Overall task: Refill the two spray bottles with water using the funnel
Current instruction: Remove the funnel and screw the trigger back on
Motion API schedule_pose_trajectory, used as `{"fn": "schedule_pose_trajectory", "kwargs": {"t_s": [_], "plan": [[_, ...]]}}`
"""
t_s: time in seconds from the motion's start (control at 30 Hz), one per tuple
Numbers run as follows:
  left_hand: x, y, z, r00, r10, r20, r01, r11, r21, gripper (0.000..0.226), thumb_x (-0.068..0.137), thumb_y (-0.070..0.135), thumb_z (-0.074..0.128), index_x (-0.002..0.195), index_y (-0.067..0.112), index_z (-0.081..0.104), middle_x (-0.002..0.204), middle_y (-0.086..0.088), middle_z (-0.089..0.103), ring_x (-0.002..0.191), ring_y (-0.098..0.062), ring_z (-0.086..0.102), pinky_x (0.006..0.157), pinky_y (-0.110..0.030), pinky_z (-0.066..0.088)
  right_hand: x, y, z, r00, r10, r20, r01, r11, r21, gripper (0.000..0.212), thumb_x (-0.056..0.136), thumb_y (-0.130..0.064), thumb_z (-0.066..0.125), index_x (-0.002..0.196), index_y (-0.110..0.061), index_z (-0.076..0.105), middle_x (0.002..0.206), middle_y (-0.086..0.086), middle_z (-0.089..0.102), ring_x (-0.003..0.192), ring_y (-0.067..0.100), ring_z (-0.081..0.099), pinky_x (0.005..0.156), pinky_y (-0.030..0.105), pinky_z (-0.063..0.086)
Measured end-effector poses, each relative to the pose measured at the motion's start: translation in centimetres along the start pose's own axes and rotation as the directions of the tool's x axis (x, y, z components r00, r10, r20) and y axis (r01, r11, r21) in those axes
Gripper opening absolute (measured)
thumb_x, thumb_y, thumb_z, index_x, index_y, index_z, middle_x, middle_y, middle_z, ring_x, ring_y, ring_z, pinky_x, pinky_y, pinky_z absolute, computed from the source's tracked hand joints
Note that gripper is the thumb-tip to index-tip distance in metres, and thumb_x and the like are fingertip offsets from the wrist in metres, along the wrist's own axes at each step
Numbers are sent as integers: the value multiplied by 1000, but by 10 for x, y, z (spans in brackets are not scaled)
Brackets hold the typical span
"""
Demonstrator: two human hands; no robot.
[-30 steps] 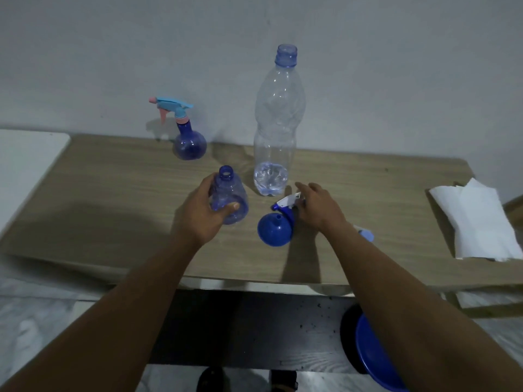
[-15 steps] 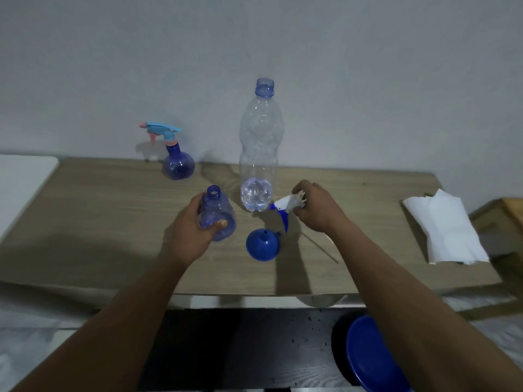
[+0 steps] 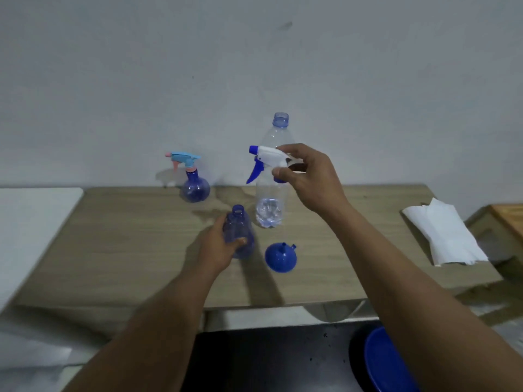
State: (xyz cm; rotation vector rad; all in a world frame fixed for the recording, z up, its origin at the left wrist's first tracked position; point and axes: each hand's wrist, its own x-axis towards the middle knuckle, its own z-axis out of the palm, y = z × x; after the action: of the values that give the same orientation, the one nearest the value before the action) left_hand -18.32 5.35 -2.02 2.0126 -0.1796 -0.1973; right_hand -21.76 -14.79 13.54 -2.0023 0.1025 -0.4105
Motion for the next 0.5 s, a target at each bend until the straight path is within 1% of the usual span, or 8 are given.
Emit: {"fn": "schedule_pose_trajectory", "kwargs": {"t_s": [0.03, 0.1, 0.17, 0.27, 0.37, 0.4, 0.47, 0.5], "plan": [[0, 1, -1, 1000, 6, 13, -7, 1000, 23, 56, 77, 6, 80, 128, 15, 57, 110, 2, 66, 100, -13, 61, 70, -4, 41, 2, -7, 6, 1000, -25, -18, 25, 1000, 11, 33, 81, -13, 78, 110, -24, 70, 98, -6, 72, 81, 6, 71, 75, 20, 56], [1, 0, -5, 999, 26, 23, -28, 992, 122, 53, 81, 20, 79, 129, 19, 57, 111, 4, 67, 96, -10, 61, 75, -15, 44, 6, -19, 16, 996, -74, -52, 75, 997, 25, 30, 80, -14, 78, 107, -23, 69, 97, -7, 71, 82, 5, 69, 75, 21, 55], [1, 0, -8, 1000, 16, 15, -18, 989, 147, 51, 81, 27, 79, 127, 20, 58, 110, 3, 68, 97, -13, 63, 79, -22, 43, 11, -28, 25, 991, -111, -75, 113, 993, 21, 29, 79, -16, 78, 106, -22, 68, 97, -10, 70, 85, 6, 67, 76, 23, 55], [1, -1, -8, 999, 15, 32, -19, 993, 117, 54, 82, 25, 79, 131, 23, 56, 110, 10, 63, 100, -11, 60, 78, -17, 39, 18, -37, 37, 984, -156, -87, 159, 987, 30, 30, 79, -16, 78, 107, -19, 67, 98, -13, 69, 89, 6, 67, 80, 25, 55], [4, -4, -8, 999, 20, 40, -22, 998, 64, 59, 81, 21, 80, 134, 23, 55, 114, 10, 64, 101, -7, 59, 75, -7, 39, 22, -41, 46, 980, -183, -83, 186, 982, 35, 30, 80, -12, 77, 107, -16, 66, 95, -16, 67, 87, 2, 64, 74, 12, 49], [4, -5, -8, 999, 19, 40, -21, 998, 60, 59, 81, 21, 80, 134, 23, 55, 114, 9, 64, 100, -5, 58, 76, -7, 41, 23, -41, 49, 980, -183, -78, 187, 982, 38, 30, 80, -11, 76, 107, -15, 66, 95, -16, 66, 86, 1, 63, 73, 9, 47], [5, -8, -7, 999, 6, 42, -8, 999, 35, 59, 81, 19, 80, 134, 23, 55, 113, 10, 63, 101, -6, 59, 83, -14, 46, 24, -40, 53, 981, -183, -63, 185, 982, 34, 29, 81, -10, 76, 107, -15, 65, 97, -13, 66, 84, -2, 61, 71, 7, 46], [5, -10, -6, 999, 0, 40, -1, 1000, 24, 59, 81, 19, 79, 135, 23, 54, 115, 10, 62, 104, -7, 59, 84, -15, 45, 23, -38, 56, 982, -182, -49, 183, 983, 26, 29, 81, -9, 77, 107, -15, 65, 96, -12, 66, 82, -4, 59, 70, 6, 45]]}}
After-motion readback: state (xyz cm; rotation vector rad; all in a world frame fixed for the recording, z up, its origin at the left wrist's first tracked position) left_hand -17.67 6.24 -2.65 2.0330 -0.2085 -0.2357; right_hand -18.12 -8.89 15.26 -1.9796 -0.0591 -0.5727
